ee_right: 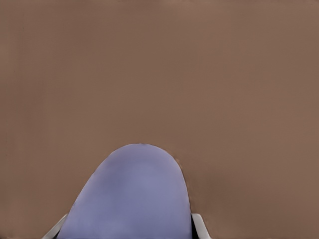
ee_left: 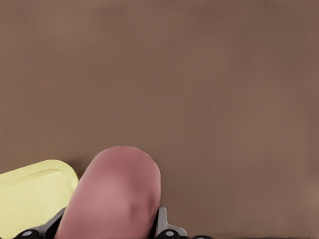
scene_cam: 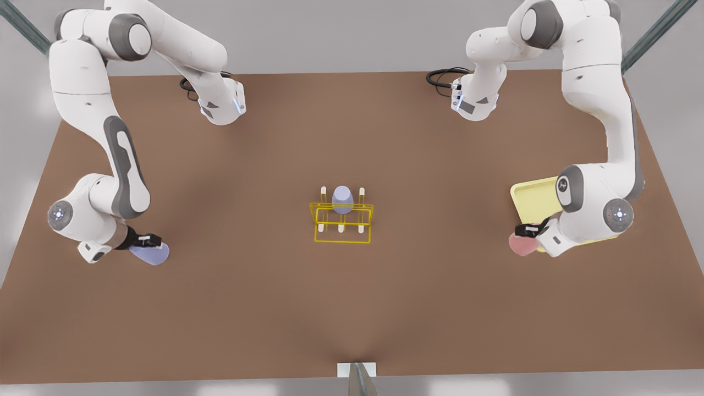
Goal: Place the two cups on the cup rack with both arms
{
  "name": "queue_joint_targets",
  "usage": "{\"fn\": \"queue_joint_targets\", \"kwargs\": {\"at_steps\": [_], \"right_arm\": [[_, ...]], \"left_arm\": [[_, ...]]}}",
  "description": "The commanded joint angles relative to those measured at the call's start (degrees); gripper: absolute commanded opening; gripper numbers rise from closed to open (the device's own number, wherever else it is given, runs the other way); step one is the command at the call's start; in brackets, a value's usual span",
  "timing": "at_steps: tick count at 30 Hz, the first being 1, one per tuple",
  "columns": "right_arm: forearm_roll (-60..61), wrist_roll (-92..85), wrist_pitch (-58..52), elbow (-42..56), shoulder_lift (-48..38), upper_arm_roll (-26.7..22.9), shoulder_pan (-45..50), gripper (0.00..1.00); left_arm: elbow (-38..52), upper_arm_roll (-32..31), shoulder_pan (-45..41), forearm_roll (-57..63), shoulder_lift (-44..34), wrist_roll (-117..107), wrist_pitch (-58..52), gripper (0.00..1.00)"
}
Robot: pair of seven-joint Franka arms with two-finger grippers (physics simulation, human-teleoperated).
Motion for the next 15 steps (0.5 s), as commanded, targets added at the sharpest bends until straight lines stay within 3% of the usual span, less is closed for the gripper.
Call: {"fn": "queue_joint_targets", "kwargs": {"at_steps": [1, 8, 9, 15], "right_arm": [[4.1, 0.0, -2.8, 0.0, -1.1, 3.4, 0.1, 0.86], [13.2, 3.0, -4.8, 2.0, -2.2, 17.5, 1.5, 0.86], [15.7, 3.7, -4.8, 3.2, -1.9, 18.2, 3.2, 0.86], [26.7, 4.6, -3.4, 7.0, -0.1, 18.3, 13.0, 0.86]], "left_arm": [[6.9, -6.9, -0.7, -4.1, 3.4, -42.7, -9.8, 0.83], [31.6, -8.4, -17.5, -4.2, 18.1, -75.5, -8.7, 0.84], [35.3, -8.3, -17.8, -4.2, 19.9, -76.9, -8.7, 0.84], [36.4, -8.6, -18.0, -4.3, 20.1, -77.3, -4.1, 0.84]]}}
